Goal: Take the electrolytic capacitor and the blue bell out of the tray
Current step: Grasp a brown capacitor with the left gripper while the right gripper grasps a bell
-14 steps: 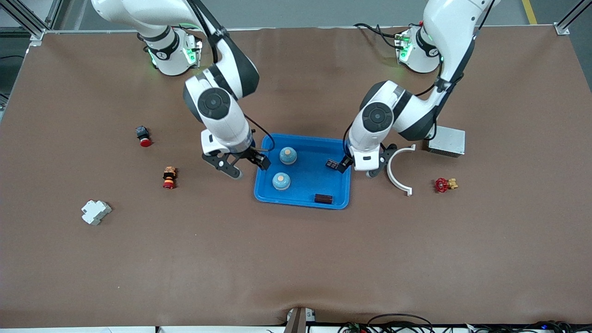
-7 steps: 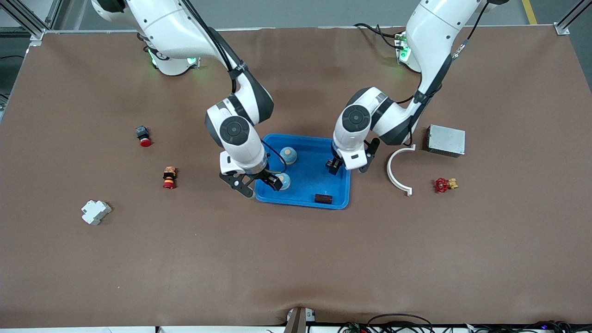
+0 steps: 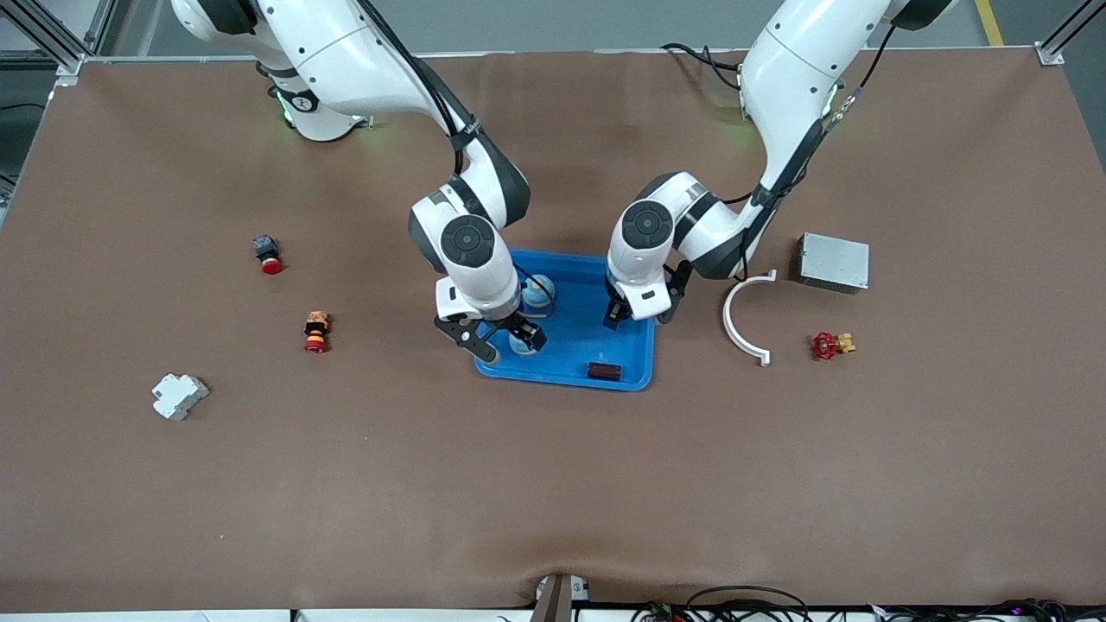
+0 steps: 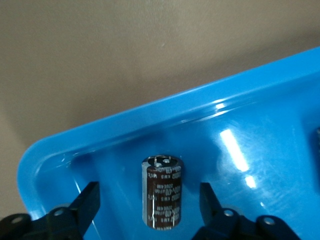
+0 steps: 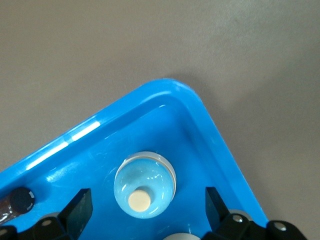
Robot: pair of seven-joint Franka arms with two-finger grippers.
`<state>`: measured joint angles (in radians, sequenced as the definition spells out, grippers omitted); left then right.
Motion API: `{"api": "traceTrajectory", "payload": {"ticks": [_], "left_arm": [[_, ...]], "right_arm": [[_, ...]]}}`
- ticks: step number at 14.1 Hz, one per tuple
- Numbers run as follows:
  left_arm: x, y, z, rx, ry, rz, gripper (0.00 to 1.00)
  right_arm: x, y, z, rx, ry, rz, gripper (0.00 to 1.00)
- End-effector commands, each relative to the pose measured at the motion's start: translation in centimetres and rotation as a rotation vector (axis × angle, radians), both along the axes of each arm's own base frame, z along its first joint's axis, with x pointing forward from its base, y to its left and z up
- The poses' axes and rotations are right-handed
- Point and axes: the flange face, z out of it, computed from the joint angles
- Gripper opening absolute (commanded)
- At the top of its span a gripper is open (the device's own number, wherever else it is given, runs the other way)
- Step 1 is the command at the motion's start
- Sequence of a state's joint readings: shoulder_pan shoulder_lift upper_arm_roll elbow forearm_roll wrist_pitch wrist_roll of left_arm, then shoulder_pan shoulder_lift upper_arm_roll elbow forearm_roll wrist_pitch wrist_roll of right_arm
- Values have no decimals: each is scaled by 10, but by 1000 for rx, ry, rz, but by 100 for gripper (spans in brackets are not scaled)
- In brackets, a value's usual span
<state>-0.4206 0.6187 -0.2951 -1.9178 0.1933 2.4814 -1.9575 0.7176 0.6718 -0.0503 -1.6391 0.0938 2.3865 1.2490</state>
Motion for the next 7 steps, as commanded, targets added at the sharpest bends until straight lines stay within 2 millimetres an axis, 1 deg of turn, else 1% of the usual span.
{"api": "traceTrajectory", "payload": {"ticks": [1, 2, 3, 4, 6, 7], "left_arm": [[5, -4, 1, -4, -31, 8, 47], [10, -5, 7, -12, -41, 10, 18], [13, -2, 11, -11, -47, 12, 0], [19, 2, 25, -14, -66, 8, 0], [32, 11, 59, -9, -103, 14, 0], [42, 24, 81, 2, -123, 15, 0]], "right_arm": [[2, 11, -13, -12, -2, -19, 100], [2, 14, -16, -15, -2, -24, 100], [2, 15, -19, -18, -3, -21, 100], [2, 15, -22, -22, -2, -22, 100], [4, 17, -29, -22, -4, -25, 100], [4, 20, -32, -22, -4, -26, 100]]}}
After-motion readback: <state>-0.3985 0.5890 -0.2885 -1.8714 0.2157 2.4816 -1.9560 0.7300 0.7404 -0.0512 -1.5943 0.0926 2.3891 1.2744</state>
